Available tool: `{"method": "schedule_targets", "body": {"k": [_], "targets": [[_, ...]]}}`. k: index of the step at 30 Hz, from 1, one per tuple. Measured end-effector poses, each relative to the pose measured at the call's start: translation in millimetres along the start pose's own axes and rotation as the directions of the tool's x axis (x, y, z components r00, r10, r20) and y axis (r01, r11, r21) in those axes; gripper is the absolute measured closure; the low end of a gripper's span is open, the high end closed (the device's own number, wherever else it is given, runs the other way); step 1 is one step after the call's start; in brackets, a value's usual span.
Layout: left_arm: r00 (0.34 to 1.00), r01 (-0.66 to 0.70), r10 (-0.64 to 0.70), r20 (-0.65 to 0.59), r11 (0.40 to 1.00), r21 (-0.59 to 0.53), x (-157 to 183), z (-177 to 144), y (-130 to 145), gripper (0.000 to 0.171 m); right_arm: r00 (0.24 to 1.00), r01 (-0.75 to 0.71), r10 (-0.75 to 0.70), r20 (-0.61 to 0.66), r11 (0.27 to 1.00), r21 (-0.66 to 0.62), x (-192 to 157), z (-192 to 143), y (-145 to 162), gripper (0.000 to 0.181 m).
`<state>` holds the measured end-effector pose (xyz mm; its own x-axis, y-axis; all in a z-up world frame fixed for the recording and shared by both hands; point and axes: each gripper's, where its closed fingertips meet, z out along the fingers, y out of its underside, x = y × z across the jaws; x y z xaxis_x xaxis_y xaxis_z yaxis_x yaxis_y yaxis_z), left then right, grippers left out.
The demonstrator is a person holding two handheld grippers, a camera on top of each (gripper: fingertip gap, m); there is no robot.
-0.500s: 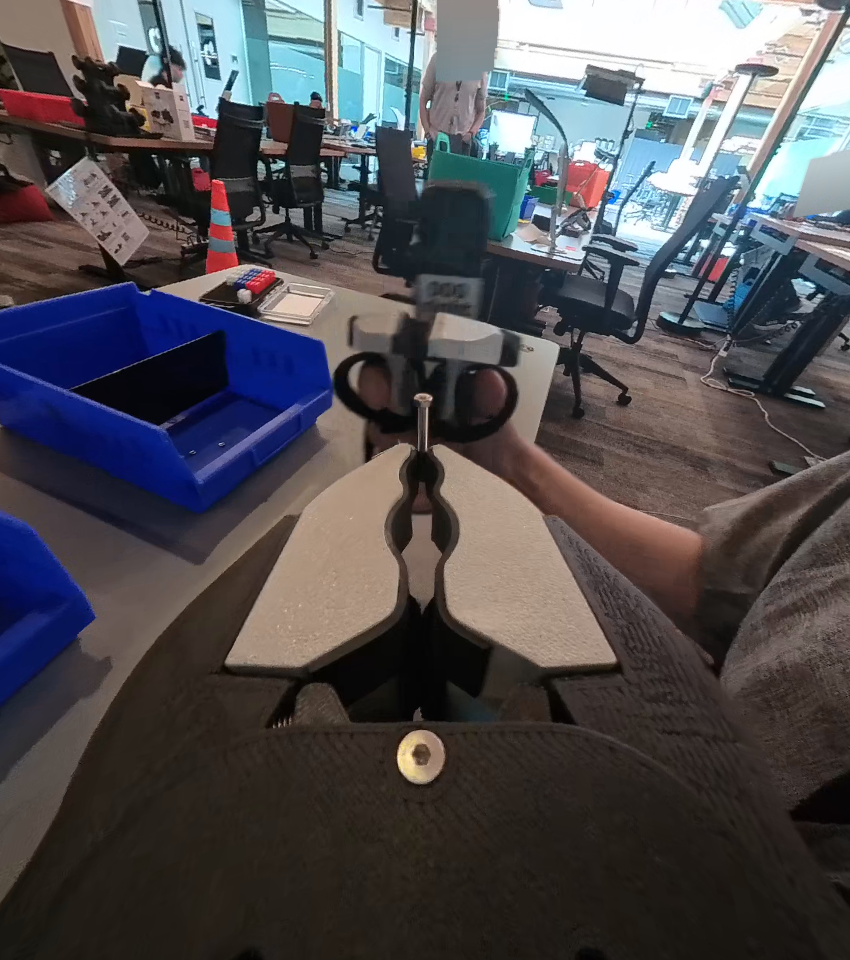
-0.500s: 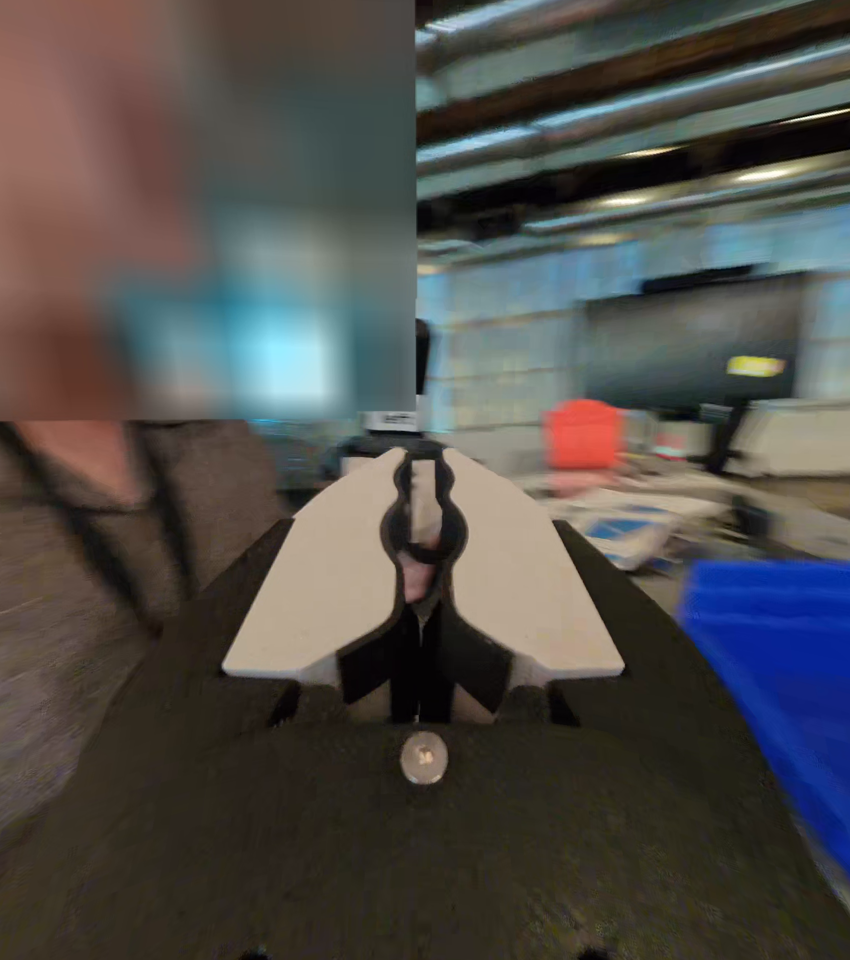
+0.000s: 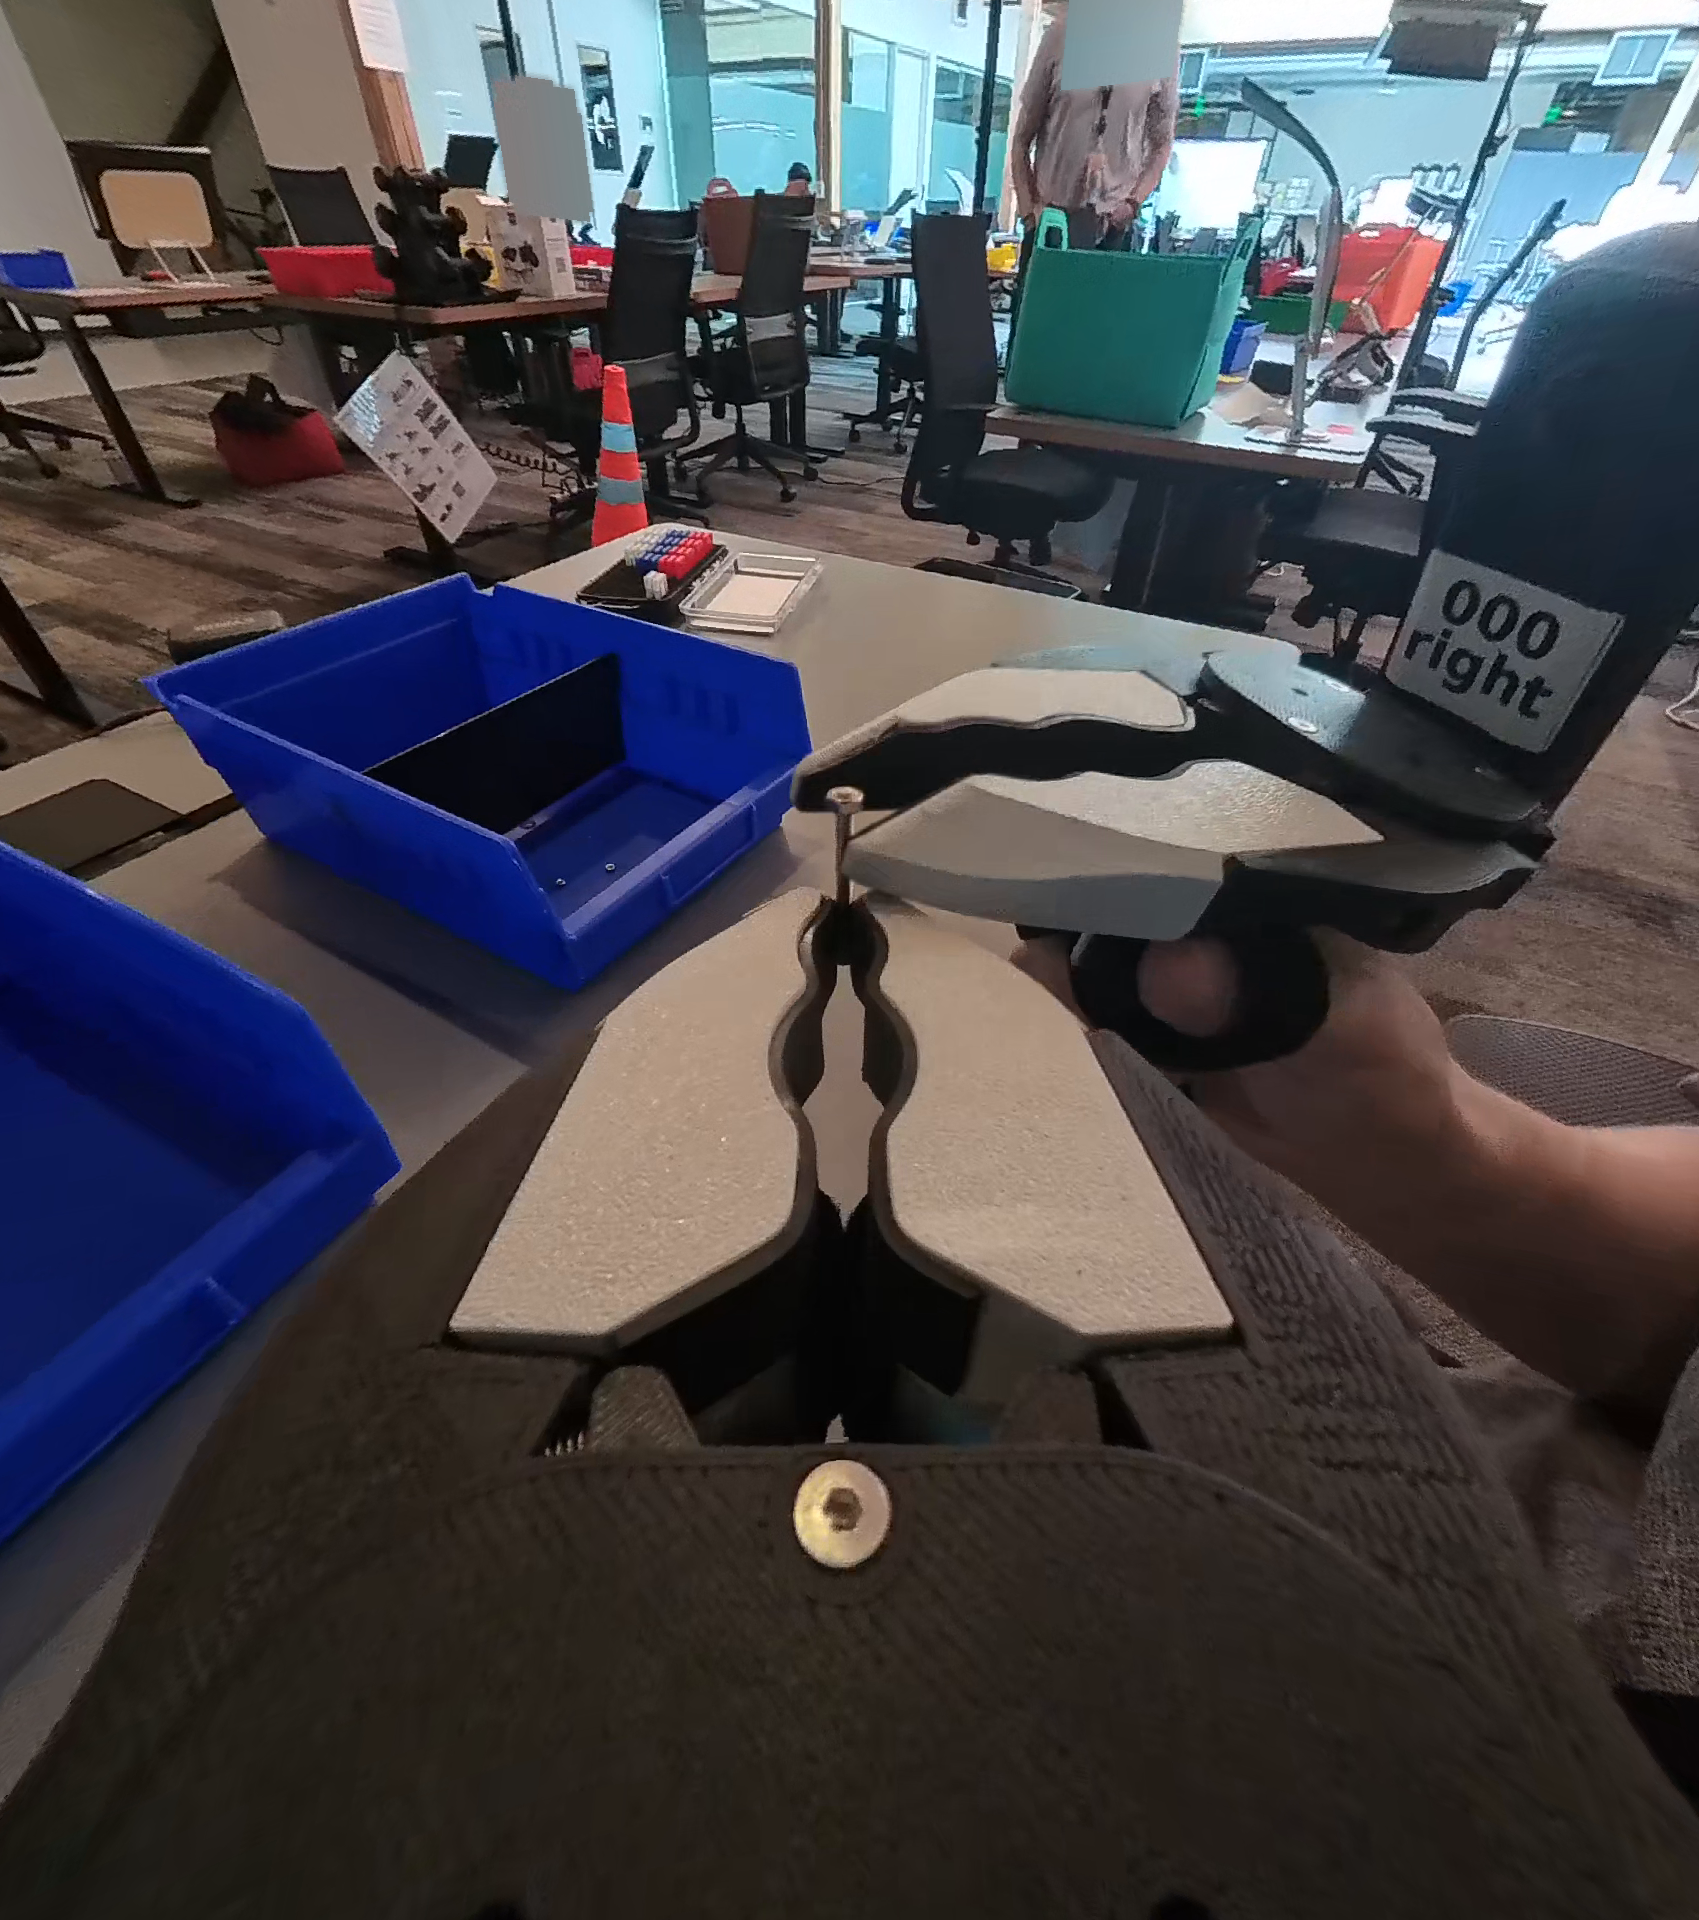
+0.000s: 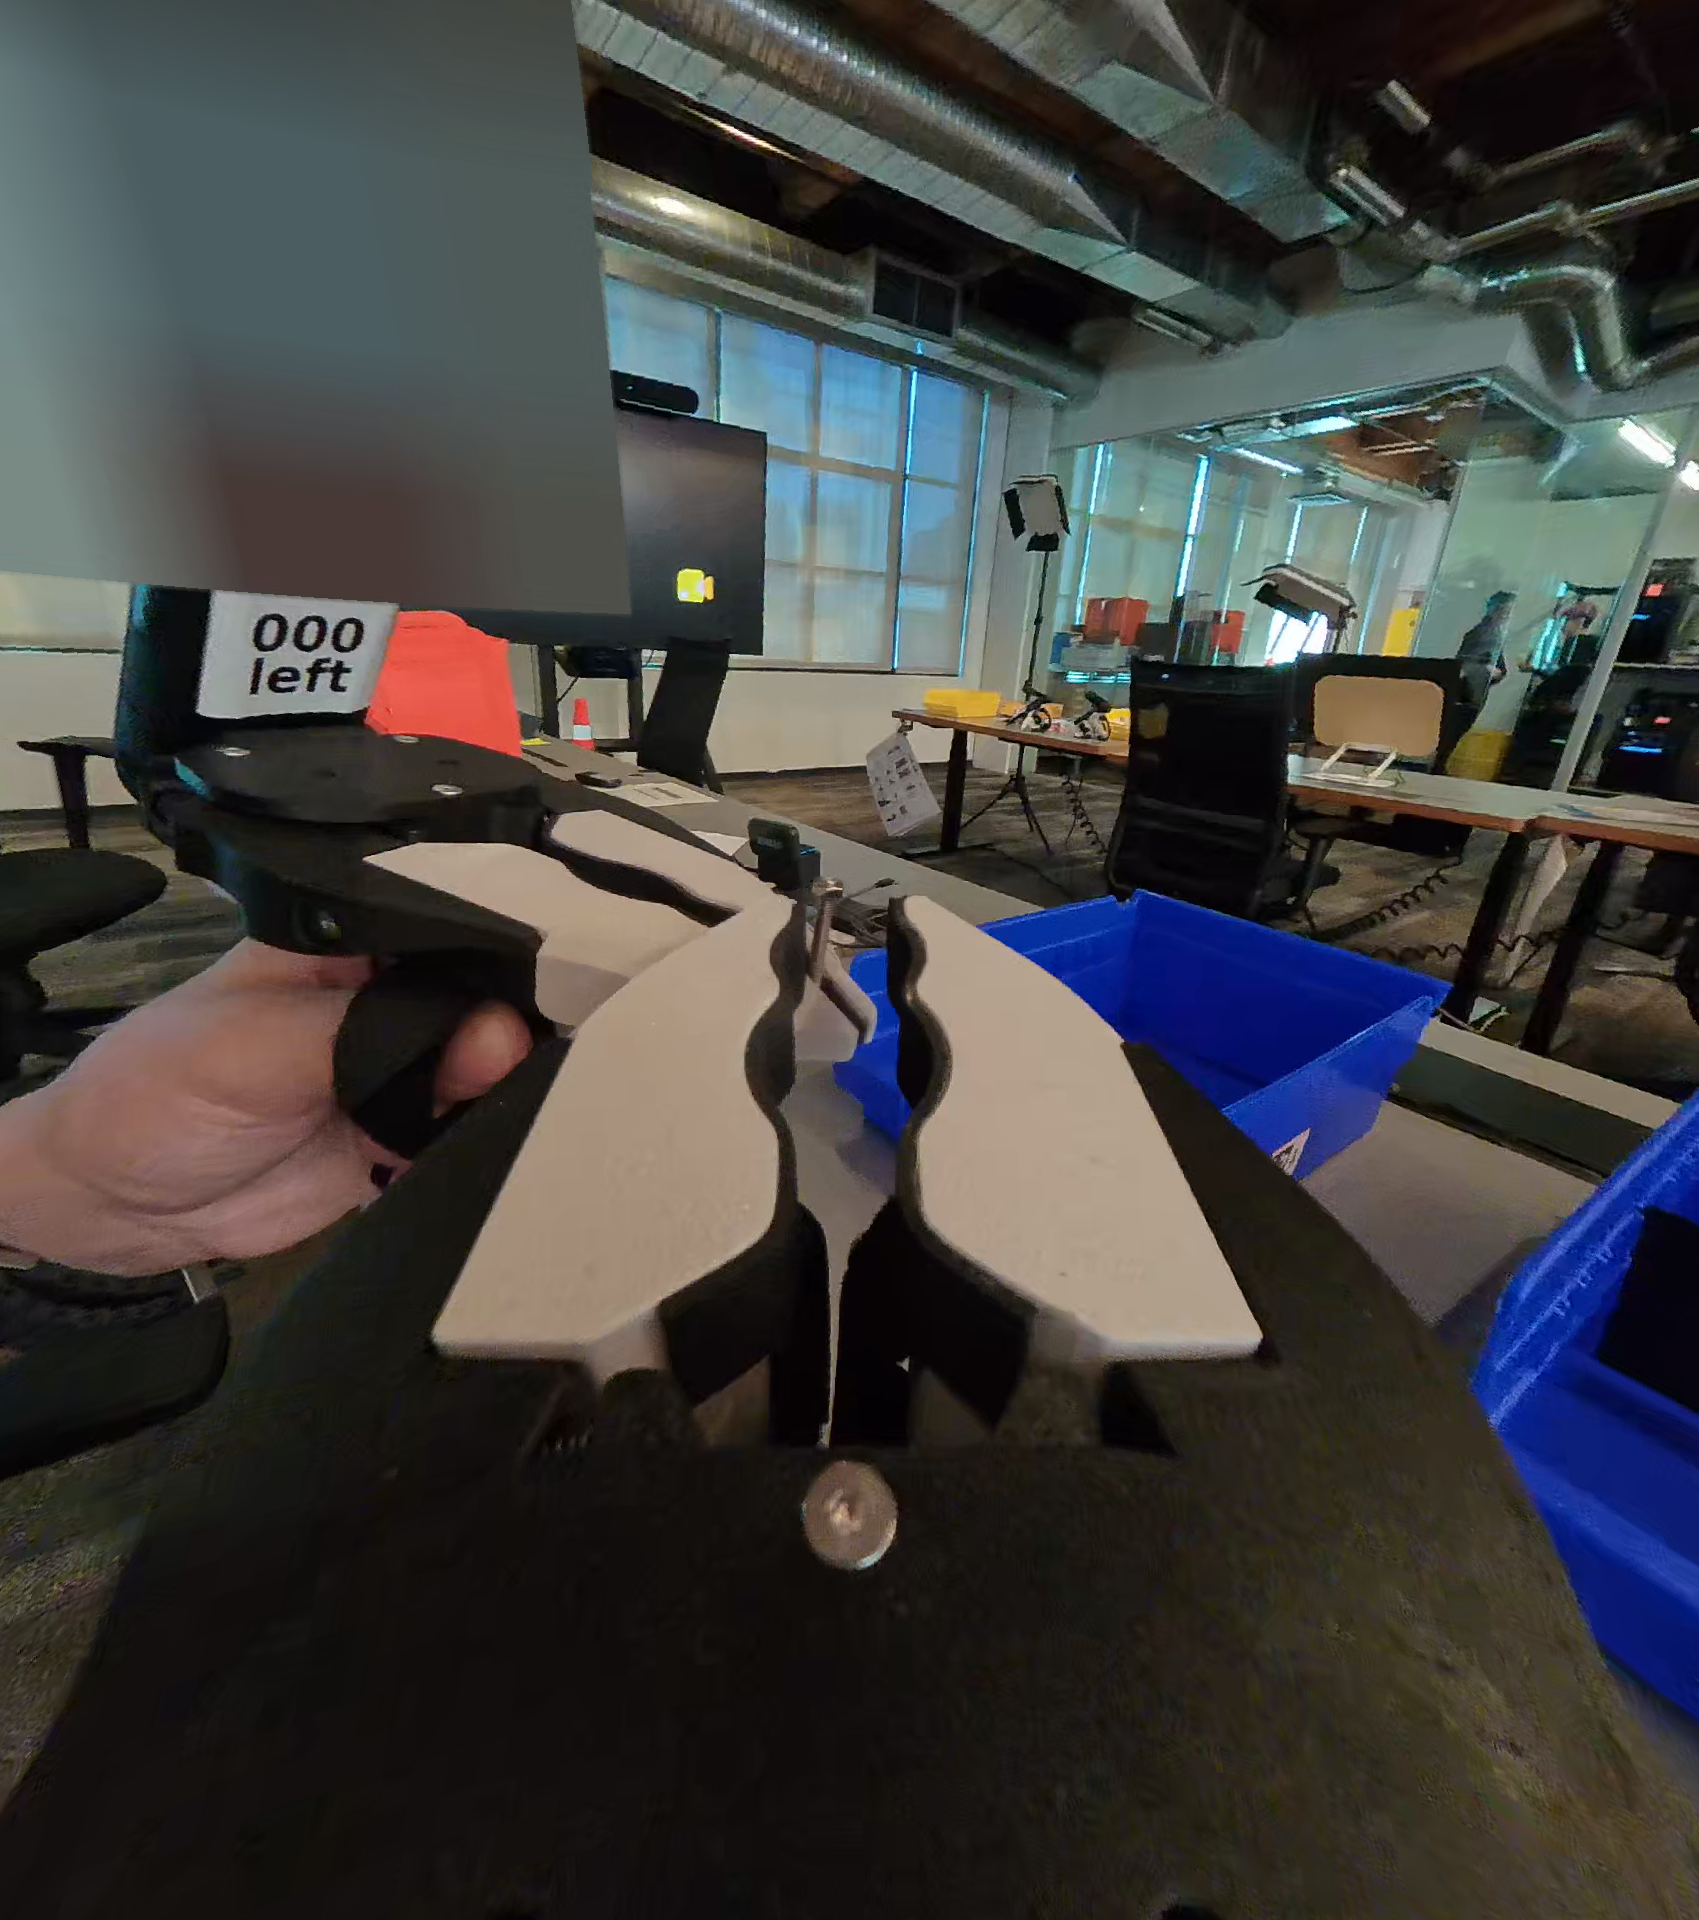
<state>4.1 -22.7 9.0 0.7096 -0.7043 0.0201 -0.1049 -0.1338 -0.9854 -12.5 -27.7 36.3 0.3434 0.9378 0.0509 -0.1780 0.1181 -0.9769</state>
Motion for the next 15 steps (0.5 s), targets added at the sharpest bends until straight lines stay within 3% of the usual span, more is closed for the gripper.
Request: {"method": "schedule_targets", "body": {"k": [11,13,15], "targets": [[1.0,0.002,-0.002,-0.002,1.0,0.001,-0.5,0.3,0.5,0.169,1.0,-0.008,0.008,0.01,0.999,0.04,-2.3,2.4,-4.9,0.177],[1.0,-0.002,0.002,-0.018,1.0,0.006,2.3,0.4,-0.4,0.169,0.998,-0.01,0.007,0.063,0.999,0.053,-3.4,0.6,-6.0,0.177],[0.998,-0.002,0.003,-0.07,1.0,0.02,9.2,-0.3,-3.4,0.17,0.979,-0.038,0.021,0.205,0.996,0.079,-7.0,-3.0,-10.1,0.177]]}}
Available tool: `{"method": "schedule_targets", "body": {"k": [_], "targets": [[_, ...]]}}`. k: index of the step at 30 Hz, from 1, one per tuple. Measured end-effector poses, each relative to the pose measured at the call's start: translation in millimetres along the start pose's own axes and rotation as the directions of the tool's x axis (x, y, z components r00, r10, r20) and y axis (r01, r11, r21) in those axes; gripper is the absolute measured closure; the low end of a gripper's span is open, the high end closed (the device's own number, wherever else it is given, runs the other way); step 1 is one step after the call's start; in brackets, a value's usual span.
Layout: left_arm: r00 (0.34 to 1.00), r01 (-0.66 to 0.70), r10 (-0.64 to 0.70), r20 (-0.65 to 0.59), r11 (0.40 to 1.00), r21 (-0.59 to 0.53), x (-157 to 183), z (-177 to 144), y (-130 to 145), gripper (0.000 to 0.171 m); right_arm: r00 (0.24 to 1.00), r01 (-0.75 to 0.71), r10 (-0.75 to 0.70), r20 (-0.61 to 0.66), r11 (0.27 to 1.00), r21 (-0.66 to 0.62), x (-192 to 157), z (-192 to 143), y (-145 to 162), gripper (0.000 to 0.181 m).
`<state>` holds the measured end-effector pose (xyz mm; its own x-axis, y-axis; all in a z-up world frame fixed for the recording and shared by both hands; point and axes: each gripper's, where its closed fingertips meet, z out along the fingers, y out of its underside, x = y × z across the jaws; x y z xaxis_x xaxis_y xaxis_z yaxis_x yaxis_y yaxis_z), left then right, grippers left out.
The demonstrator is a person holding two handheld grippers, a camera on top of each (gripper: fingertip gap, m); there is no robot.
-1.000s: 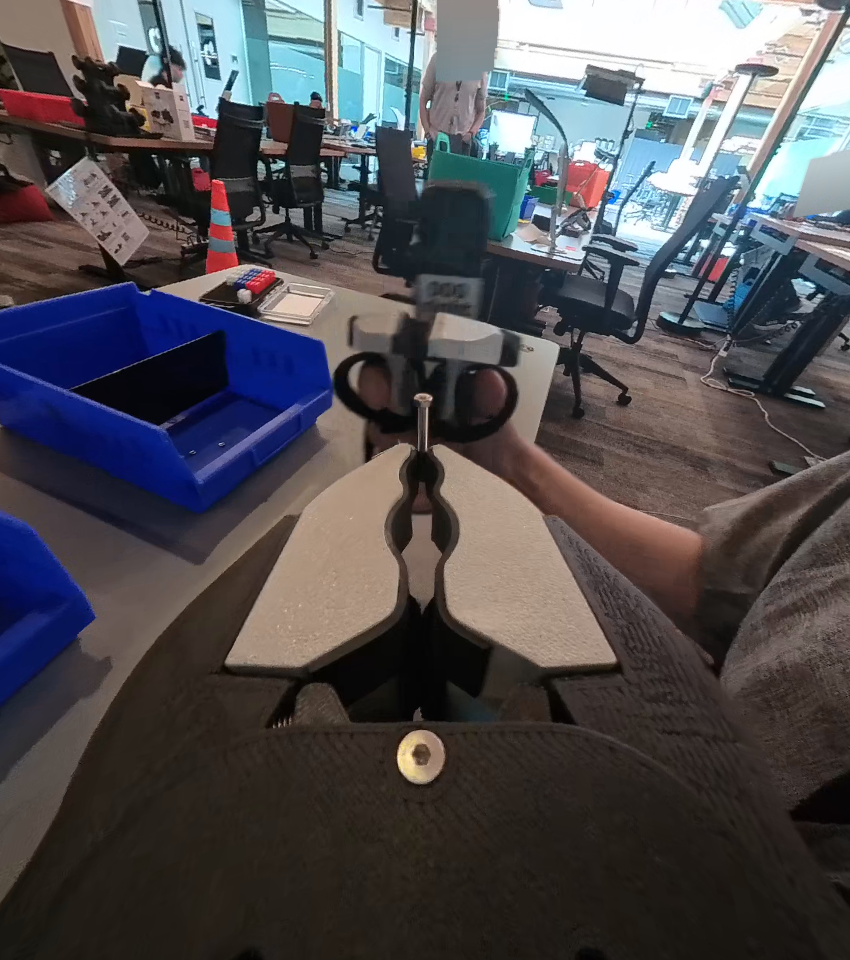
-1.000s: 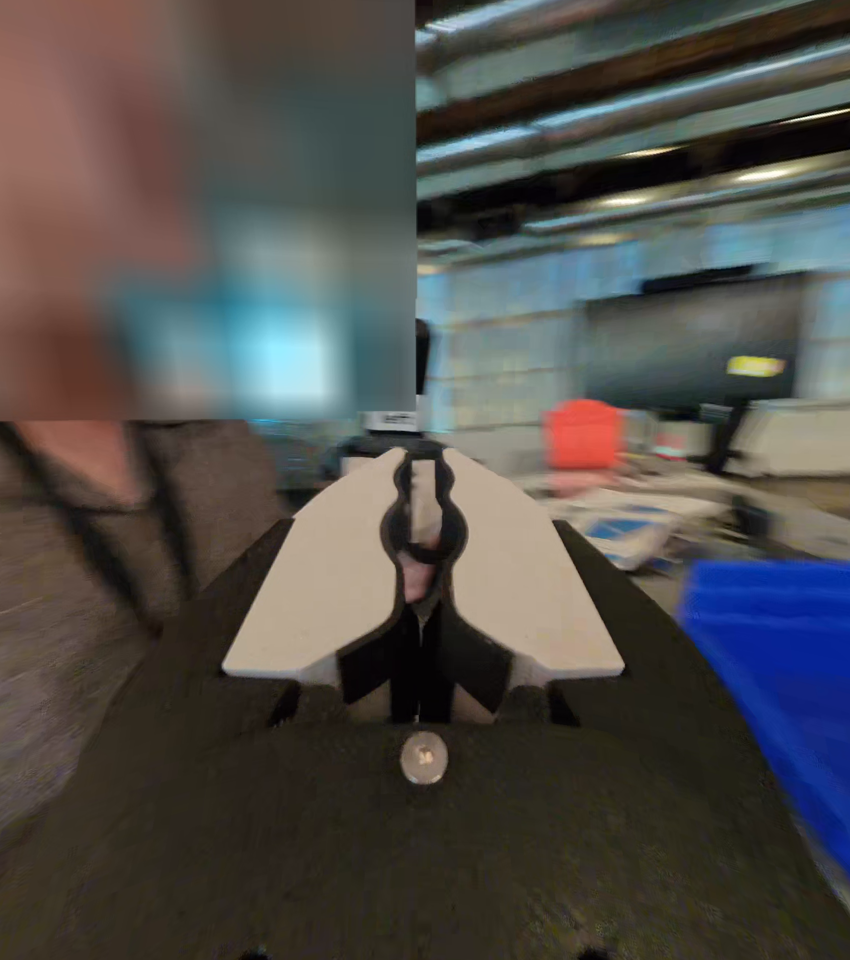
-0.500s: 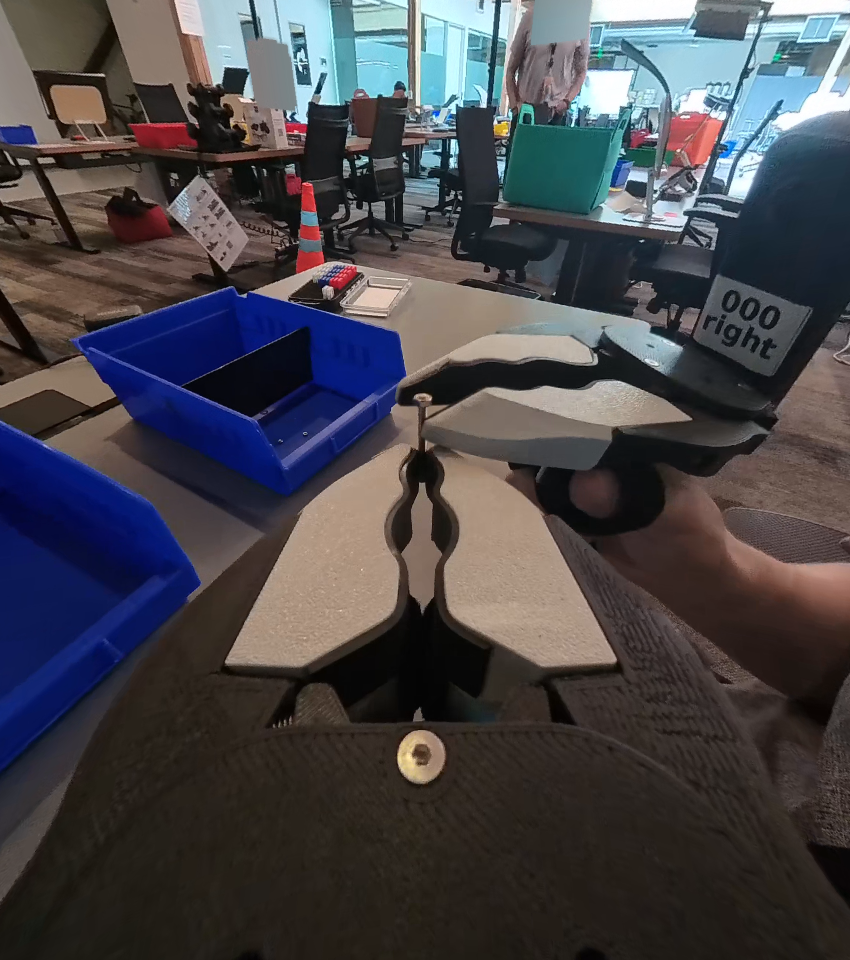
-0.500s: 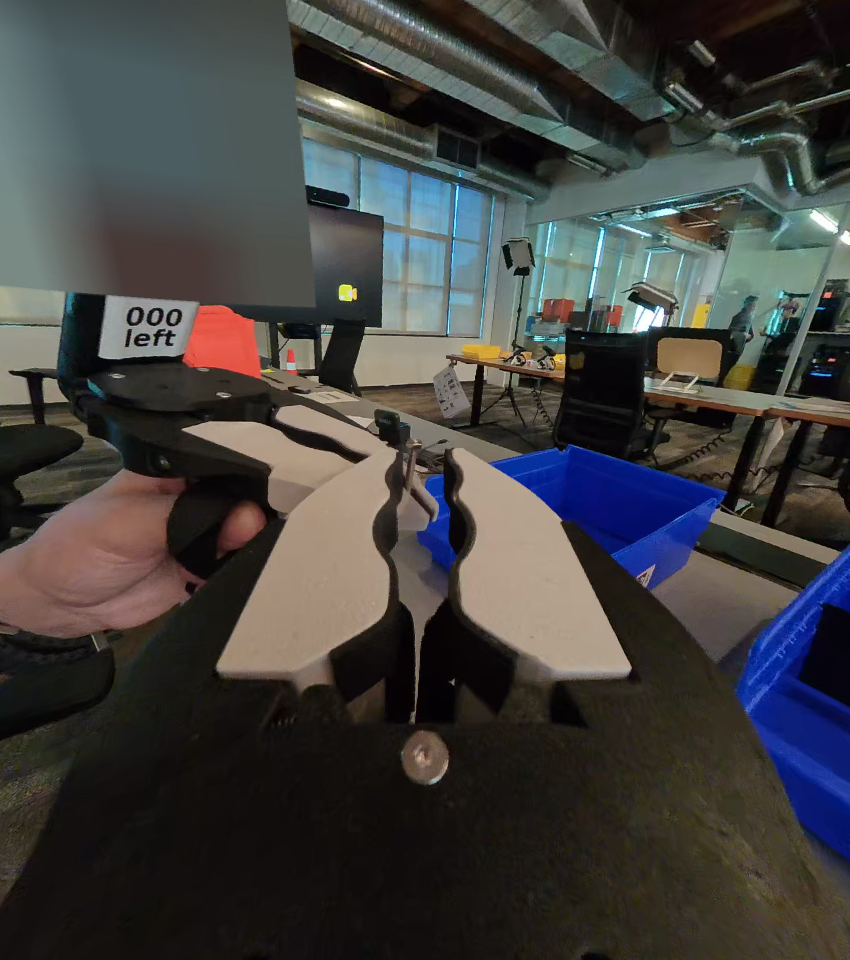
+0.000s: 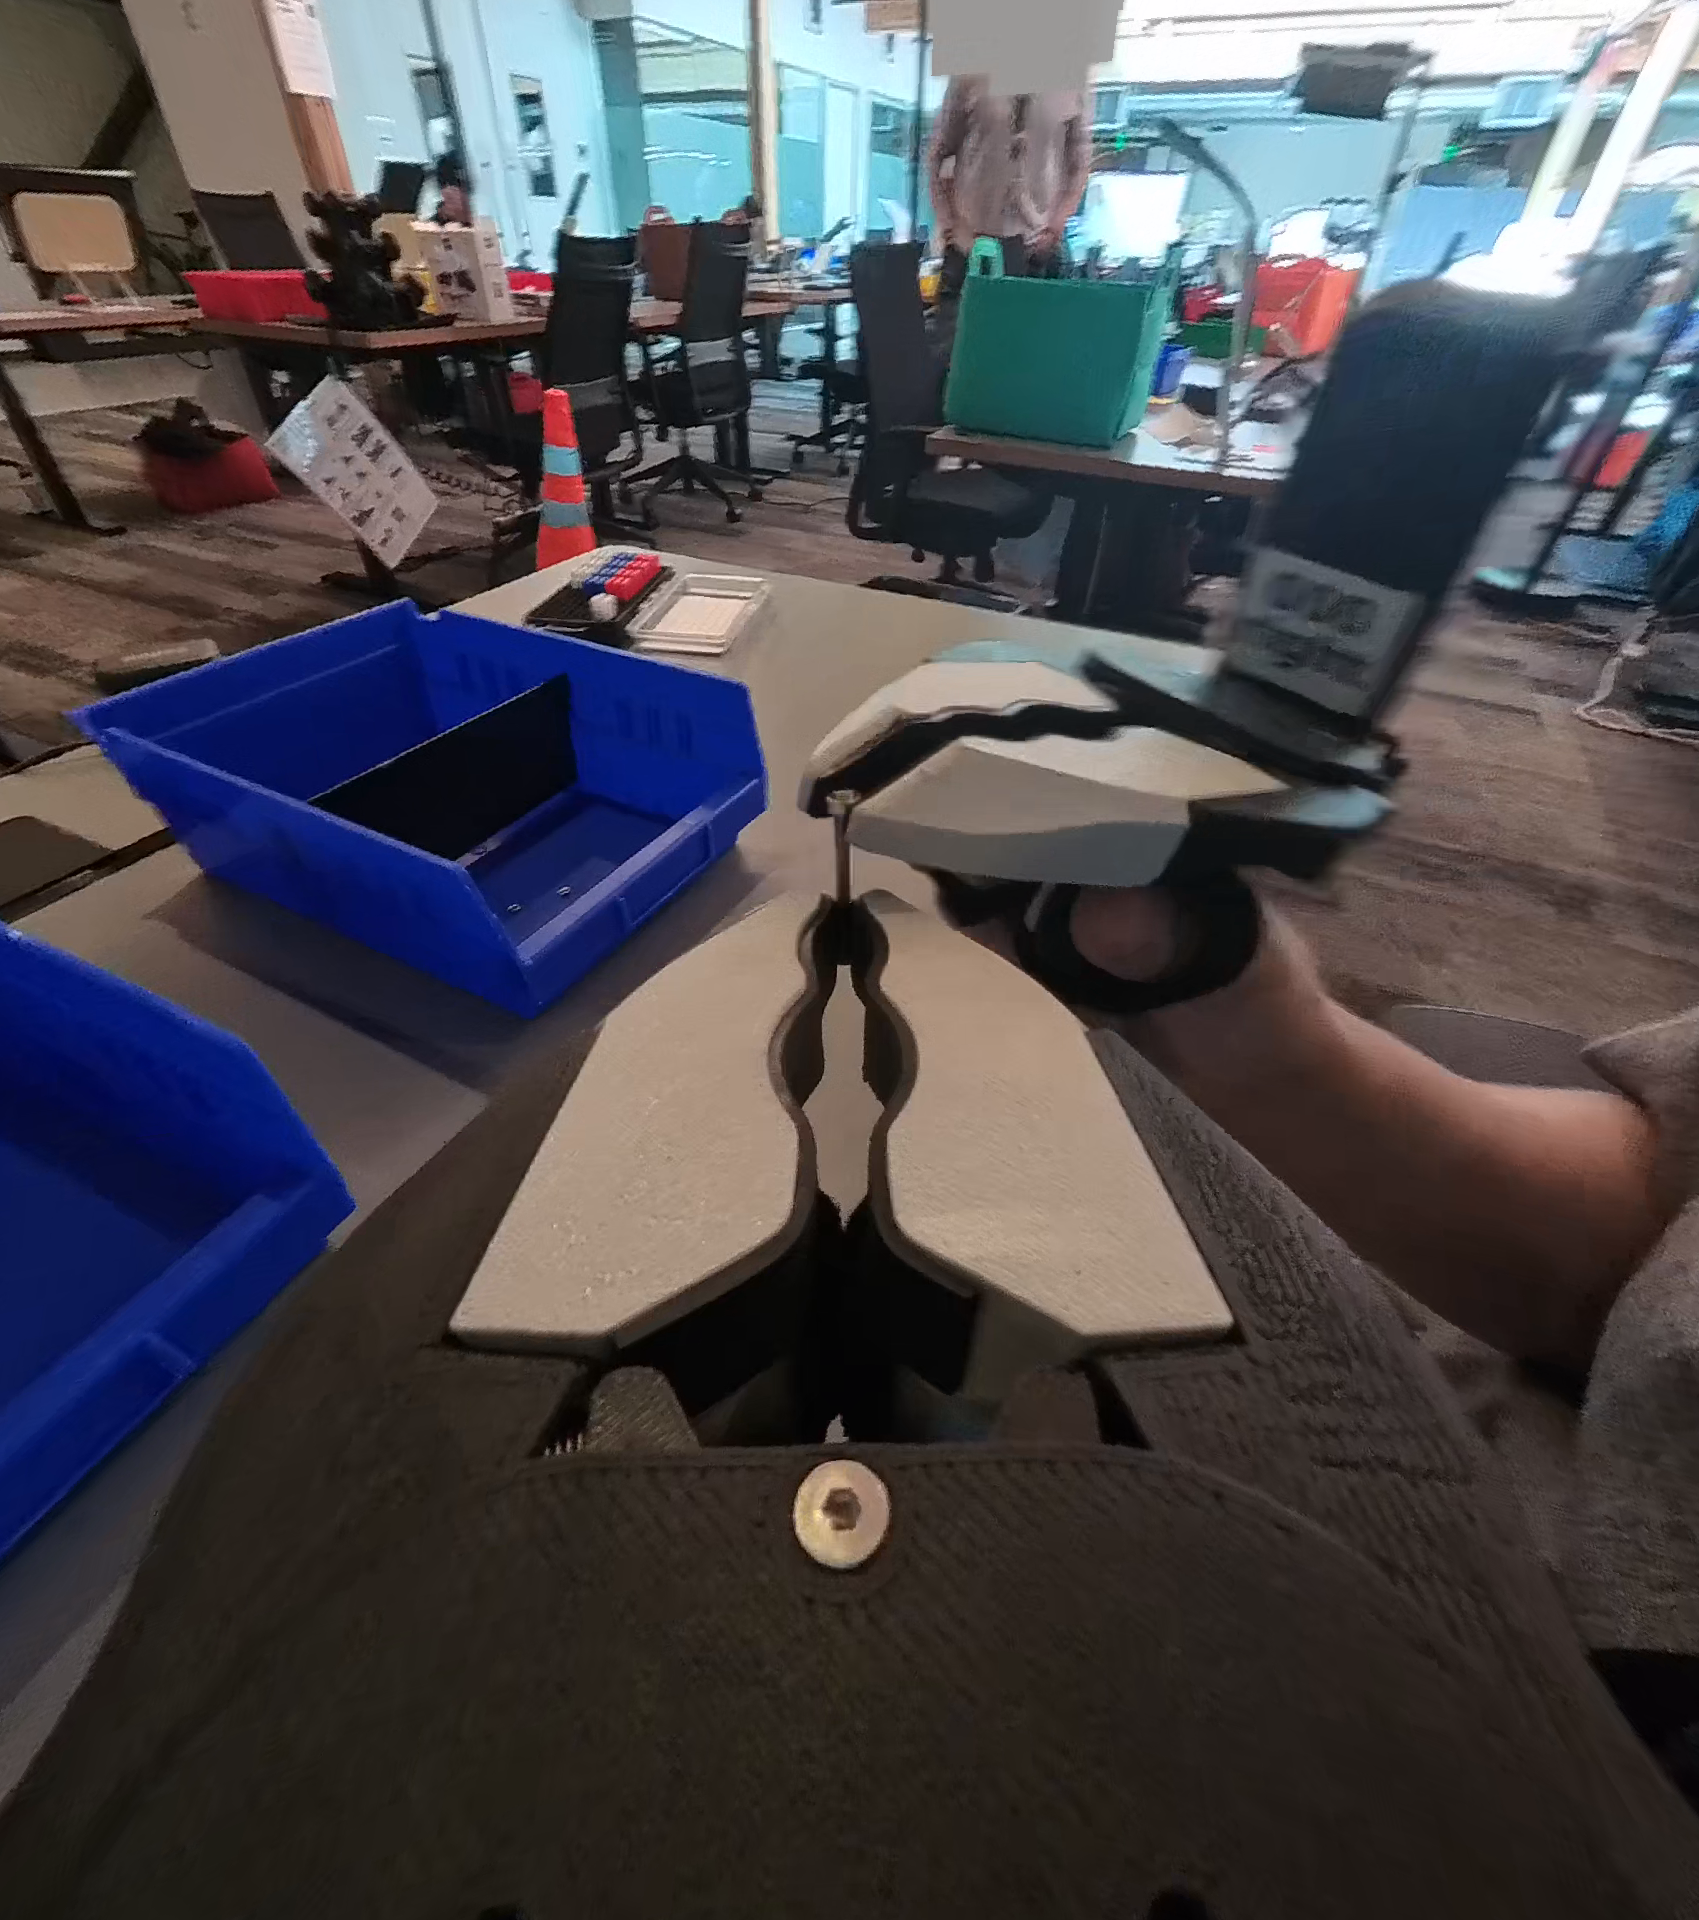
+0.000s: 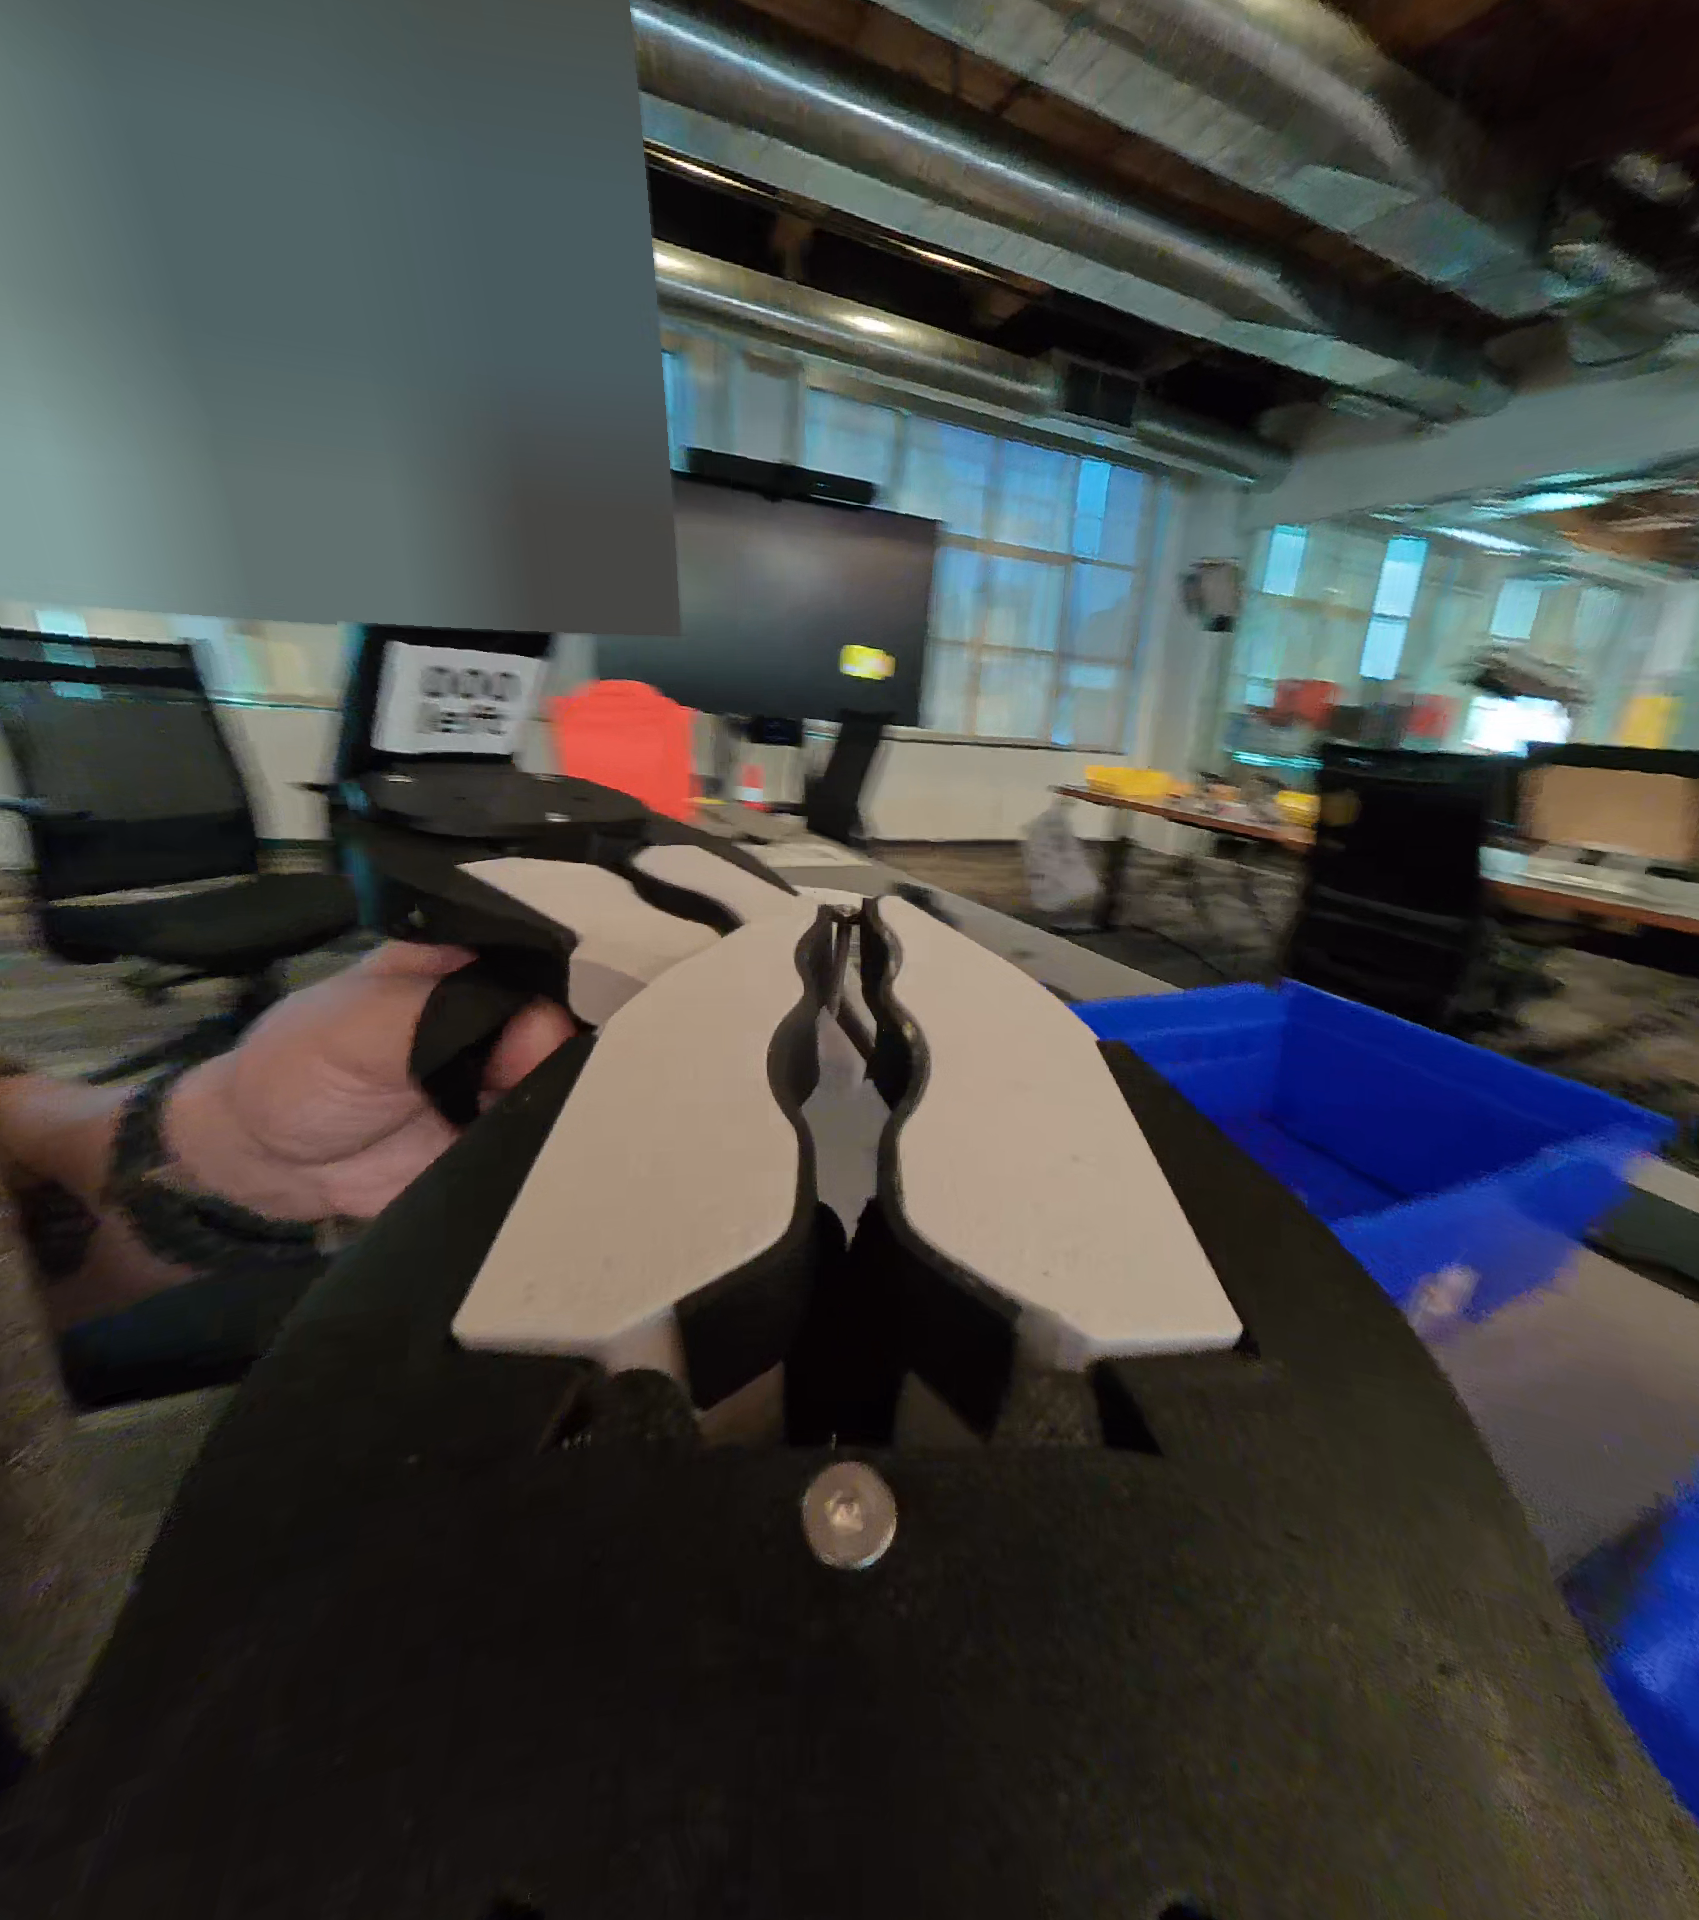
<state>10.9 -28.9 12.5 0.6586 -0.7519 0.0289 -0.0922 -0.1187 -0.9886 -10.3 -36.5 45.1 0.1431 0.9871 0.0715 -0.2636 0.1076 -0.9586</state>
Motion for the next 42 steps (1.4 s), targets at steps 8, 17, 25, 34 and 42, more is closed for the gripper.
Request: {"method": "schedule_targets", "body": {"k": [8,17,25,34,42], "targets": [[0.966,0.064,-0.068,-0.249,0.998,-0.024,43.7,7.3,-0.5,0.17,0.329,-0.385,0.319,0.889,0.905,-0.182,-21.1,-43.9,-14.2,0.177],[0.969,0.084,-0.08,-0.233,0.996,0.008,39.0,4.8,-5.6,0.17,0.091,-0.469,0.336,0.938,0.845,-0.257,-19.0,-36.8,-21.4,0.17],[0.995,0.083,-0.08,-0.066,0.996,0.039,3.7,-1.9,-6.4,0.17,0.865,-0.397,0.314,0.391,0.905,0.153,26.5,-22.5,-17.4,0.15],[0.994,0.029,-0.031,0.108,0.999,0.021,-18.5,2.0,4.1,0.17,0.948,0.006,-0.02,-0.319,0.999,-0.046,23.4,-13.4,-1.2,0.159],[0.992,-0.001,-0.003,0.129,1.0,0.025,-19.0,0.4,2.7,0.17,0.954,-0.034,0.015,-0.299,0.998,-0.059,18.2,3.5,12.3,0.16]]}}
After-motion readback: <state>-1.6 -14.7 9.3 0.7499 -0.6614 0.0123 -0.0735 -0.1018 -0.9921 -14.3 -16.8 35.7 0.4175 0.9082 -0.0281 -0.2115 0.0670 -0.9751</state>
